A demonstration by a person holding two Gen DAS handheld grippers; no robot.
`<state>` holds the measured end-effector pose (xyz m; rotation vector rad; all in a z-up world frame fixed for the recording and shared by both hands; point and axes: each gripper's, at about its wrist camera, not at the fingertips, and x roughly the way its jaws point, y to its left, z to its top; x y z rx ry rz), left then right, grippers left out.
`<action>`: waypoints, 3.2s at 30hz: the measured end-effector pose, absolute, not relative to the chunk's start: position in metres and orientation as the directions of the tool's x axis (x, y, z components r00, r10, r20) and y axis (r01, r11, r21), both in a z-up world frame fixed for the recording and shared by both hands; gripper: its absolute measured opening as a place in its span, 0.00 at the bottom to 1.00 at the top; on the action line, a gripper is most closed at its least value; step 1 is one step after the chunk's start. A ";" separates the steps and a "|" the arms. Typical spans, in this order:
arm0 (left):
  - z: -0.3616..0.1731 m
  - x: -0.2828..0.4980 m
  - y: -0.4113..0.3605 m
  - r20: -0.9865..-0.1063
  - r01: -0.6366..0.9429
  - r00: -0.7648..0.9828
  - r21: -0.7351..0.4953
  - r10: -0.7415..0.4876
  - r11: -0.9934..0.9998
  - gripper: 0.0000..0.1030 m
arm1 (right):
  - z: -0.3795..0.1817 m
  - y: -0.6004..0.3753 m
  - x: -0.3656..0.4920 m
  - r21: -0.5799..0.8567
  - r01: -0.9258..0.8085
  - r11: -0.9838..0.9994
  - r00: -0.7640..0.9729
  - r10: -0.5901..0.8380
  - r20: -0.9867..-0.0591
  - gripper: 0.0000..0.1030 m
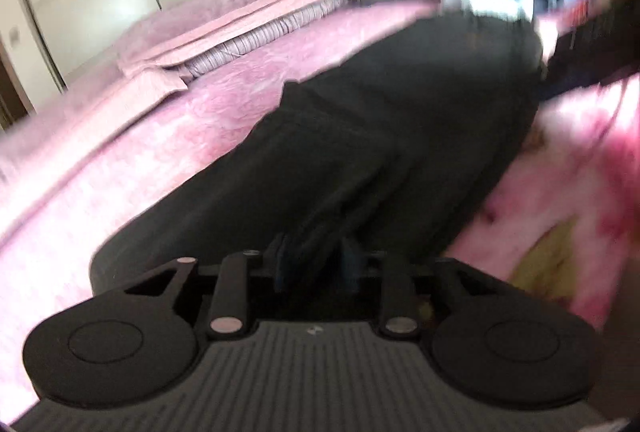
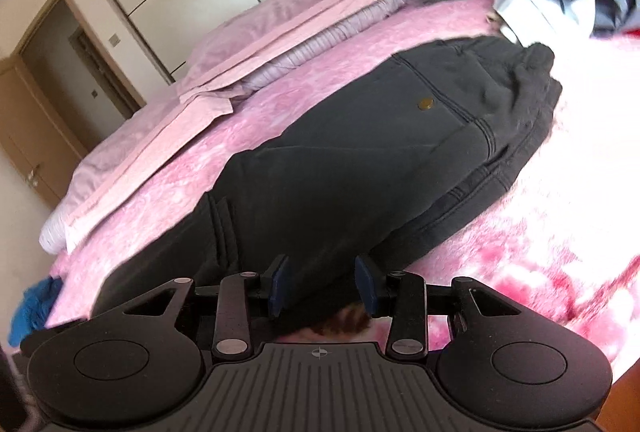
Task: Fold clothes
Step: 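Grasp the pants waistband with the right gripper while the left gripper grasps the leg ends, then lay the held black pants flat on the bedspread with both grippers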
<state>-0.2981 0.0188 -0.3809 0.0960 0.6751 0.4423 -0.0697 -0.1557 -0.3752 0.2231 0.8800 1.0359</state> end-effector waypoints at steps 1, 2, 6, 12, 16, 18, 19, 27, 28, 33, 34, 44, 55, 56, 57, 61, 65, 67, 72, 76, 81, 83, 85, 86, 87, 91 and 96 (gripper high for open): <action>-0.372 -0.308 0.023 -0.569 -0.383 0.712 0.178 0.412 0.906 0.30 | -0.374 -0.154 -0.069 0.580 -0.639 0.504 0.192 0.836 -0.515 0.39; -0.366 -0.318 0.028 -0.558 -0.405 0.725 0.129 0.403 0.905 0.30 | -0.373 -0.152 -0.068 0.614 -0.624 0.484 0.169 0.850 -0.499 0.39; -0.353 -0.357 0.056 -0.523 -0.523 0.746 -0.078 0.412 0.849 0.29 | -0.370 -0.128 -0.070 0.738 -0.569 0.363 -0.003 0.896 -0.443 0.40; -0.366 -0.411 0.090 -0.530 -0.647 0.715 -0.257 0.455 0.718 0.25 | -0.393 -0.082 -0.060 0.838 -0.336 0.429 -0.168 0.849 -0.502 0.40; -0.371 -0.423 0.102 -0.522 -0.647 0.727 -0.305 0.446 0.699 0.25 | -0.395 -0.064 -0.058 0.787 -0.268 0.555 -0.131 0.789 -0.601 0.40; -0.376 -0.427 0.103 -0.516 -0.640 0.736 -0.320 0.438 0.698 0.25 | -0.393 -0.059 -0.059 0.769 -0.268 0.581 -0.094 0.778 -0.621 0.40; -0.378 -0.430 0.103 -0.513 -0.637 0.740 -0.326 0.435 0.699 0.25 | -0.393 -0.057 -0.061 0.764 -0.278 0.582 -0.070 0.781 -0.620 0.40; -0.389 -0.441 0.107 -0.499 -0.621 0.760 -0.368 0.417 0.692 0.27 | -0.381 -0.055 -0.091 0.692 -0.508 0.513 0.115 0.837 -0.535 0.09; -0.389 -0.441 0.108 -0.500 -0.622 0.759 -0.368 0.417 0.691 0.27 | -0.376 -0.058 -0.097 0.675 -0.546 0.497 0.141 0.848 -0.511 0.08; -0.381 -0.436 0.107 -0.488 -0.609 0.766 -0.346 0.418 0.714 0.26 | -0.350 -0.077 -0.124 0.557 -0.710 0.431 0.250 0.893 -0.374 0.07; -0.380 -0.433 0.107 -0.492 -0.609 0.764 -0.334 0.418 0.719 0.27 | -0.359 -0.078 -0.118 0.567 -0.674 0.473 0.264 0.872 -0.413 0.07; -0.379 -0.424 0.111 -0.511 -0.597 0.762 -0.316 0.398 0.738 0.29 | -0.408 -0.086 -0.089 0.599 -0.553 0.580 0.250 0.801 -0.544 0.07; -0.368 -0.428 0.110 -0.529 -0.605 0.740 -0.253 0.416 0.755 0.24 | -0.374 -0.087 -0.104 0.389 -0.666 0.637 0.343 0.724 -0.598 0.42; -0.366 -0.428 0.112 -0.526 -0.604 0.741 -0.252 0.416 0.756 0.23 | -0.367 -0.087 -0.111 0.327 -0.680 0.656 0.395 0.704 -0.590 0.42; -0.364 -0.429 0.114 -0.523 -0.602 0.744 -0.252 0.417 0.758 0.23 | -0.362 -0.082 -0.114 0.263 -0.696 0.668 0.447 0.691 -0.569 0.42; -0.359 -0.421 0.125 -0.511 -0.592 0.750 -0.235 0.420 0.771 0.17 | -0.356 -0.057 -0.138 0.183 -0.840 0.510 0.365 0.783 -0.503 0.28; -0.358 -0.405 0.147 -0.501 -0.575 0.762 -0.231 0.410 0.785 0.13 | -0.386 -0.010 -0.141 0.041 -0.873 0.486 0.370 0.714 -0.595 0.14; -0.360 -0.392 0.159 -0.504 -0.564 0.763 -0.210 0.406 0.799 0.13 | -0.403 0.004 -0.131 -0.015 -0.863 0.505 0.402 0.668 -0.626 0.14; -0.386 -0.355 0.189 -0.573 -0.569 0.702 -0.093 0.424 0.817 0.11 | -0.408 0.008 -0.124 0.021 -0.868 0.495 0.369 0.674 -0.640 0.14; -0.404 -0.351 0.198 -0.586 -0.570 0.695 -0.097 0.416 0.816 0.10 | -0.409 -0.003 -0.127 0.020 -0.868 0.496 0.374 0.680 -0.630 0.14; -0.393 -0.355 0.201 -0.561 -0.602 0.700 -0.132 0.441 0.788 0.07 | -0.404 -0.002 -0.114 0.081 -0.863 0.499 0.337 0.687 -0.643 0.15; -0.397 -0.350 0.207 -0.577 -0.616 0.687 -0.138 0.442 0.776 0.06 | -0.403 -0.004 -0.107 0.127 -0.855 0.503 0.313 0.696 -0.647 0.15; -0.404 -0.342 0.207 -0.587 -0.615 0.671 -0.100 0.452 0.782 0.06 | -0.403 -0.005 -0.105 0.151 -0.847 0.510 0.305 0.698 -0.647 0.15; -0.405 -0.339 0.205 -0.586 -0.611 0.664 -0.067 0.464 0.789 0.06 | -0.402 -0.005 -0.103 0.161 -0.843 0.513 0.302 0.700 -0.647 0.15; -0.404 -0.337 0.203 -0.587 -0.610 0.657 -0.045 0.473 0.791 0.06 | -0.403 -0.005 -0.104 0.159 -0.843 0.515 0.306 0.701 -0.644 0.15; -0.382 -0.354 0.178 -0.584 -0.599 0.673 -0.071 0.453 0.797 0.05 | -0.400 -0.013 -0.107 0.147 -0.846 0.512 0.320 0.709 -0.628 0.15; -0.374 -0.379 0.122 -0.577 -0.549 0.699 -0.055 0.423 0.834 0.06 | -0.396 -0.032 -0.116 0.122 -0.850 0.513 0.347 0.718 -0.604 0.15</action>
